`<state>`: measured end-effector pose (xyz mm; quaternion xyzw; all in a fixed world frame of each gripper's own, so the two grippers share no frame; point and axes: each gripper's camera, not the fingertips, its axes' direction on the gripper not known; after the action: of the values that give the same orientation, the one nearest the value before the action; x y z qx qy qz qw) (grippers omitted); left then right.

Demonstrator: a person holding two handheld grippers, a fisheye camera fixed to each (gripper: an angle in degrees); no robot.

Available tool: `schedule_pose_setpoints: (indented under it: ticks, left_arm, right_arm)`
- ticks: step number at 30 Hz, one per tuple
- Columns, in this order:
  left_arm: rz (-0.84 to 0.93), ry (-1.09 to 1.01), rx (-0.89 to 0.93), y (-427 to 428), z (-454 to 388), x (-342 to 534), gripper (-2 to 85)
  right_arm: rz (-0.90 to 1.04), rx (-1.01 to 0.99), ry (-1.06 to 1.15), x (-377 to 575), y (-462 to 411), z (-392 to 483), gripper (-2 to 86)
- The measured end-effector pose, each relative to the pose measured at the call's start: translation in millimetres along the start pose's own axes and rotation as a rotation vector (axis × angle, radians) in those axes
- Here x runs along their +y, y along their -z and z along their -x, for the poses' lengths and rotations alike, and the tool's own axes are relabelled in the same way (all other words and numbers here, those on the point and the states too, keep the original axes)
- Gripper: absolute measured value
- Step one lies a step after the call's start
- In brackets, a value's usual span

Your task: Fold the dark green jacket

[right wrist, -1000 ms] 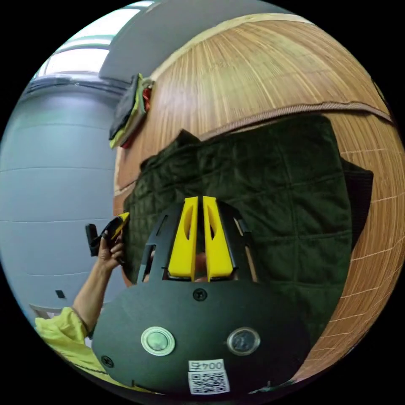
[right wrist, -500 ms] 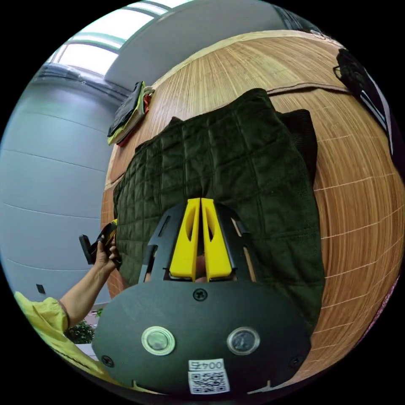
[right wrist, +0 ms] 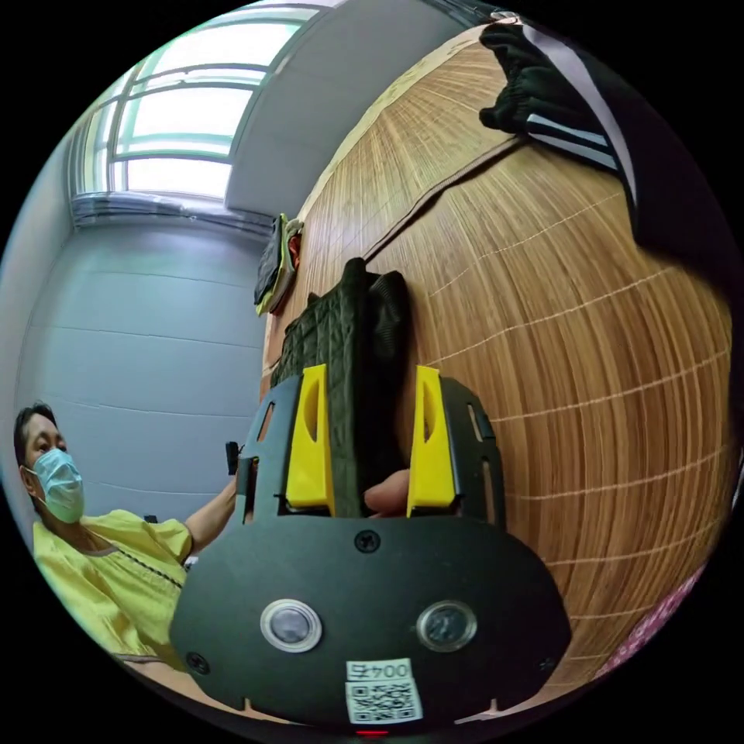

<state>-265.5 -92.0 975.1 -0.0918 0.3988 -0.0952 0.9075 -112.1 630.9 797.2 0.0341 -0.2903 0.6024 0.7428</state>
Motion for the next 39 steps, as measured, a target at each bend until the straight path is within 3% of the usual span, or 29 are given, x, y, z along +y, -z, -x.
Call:
schedule_pose_setpoints:
  ticks: [14, 19, 22, 29, 39]
  left_arm:
    - [0.031, -0.083, 0.033, -39.9, -24.3, -62.7, 12.9]
    - [-0.069, -0.171, -0.180, -33.8, -61.3, -36.6, 6.6]
    - [-0.194, -0.229, -0.319, -12.2, -101.0, 11.6, 5.5]
    - [-0.301, -0.105, -0.533, 61.9, -124.8, 176.6, 5.2]
    - [-0.526, 0.167, -0.959, 155.0, -129.5, 383.7, 5.7]
  right_arm:
    - [0.132, -0.096, 0.105, -47.0, -76.3, -17.9, 16.1]
    - [0.247, 0.211, 0.237, -57.4, -131.5, 17.5, 6.4]
    - [0.251, 0.343, 0.340, -50.8, -152.5, 47.0, 5.9]
    - [0.352, 0.444, 0.589, -43.7, -260.0, 137.0, 5.6]
    - [0.464, 0.448, 1.150, 31.1, -571.1, 377.0, 5.0]
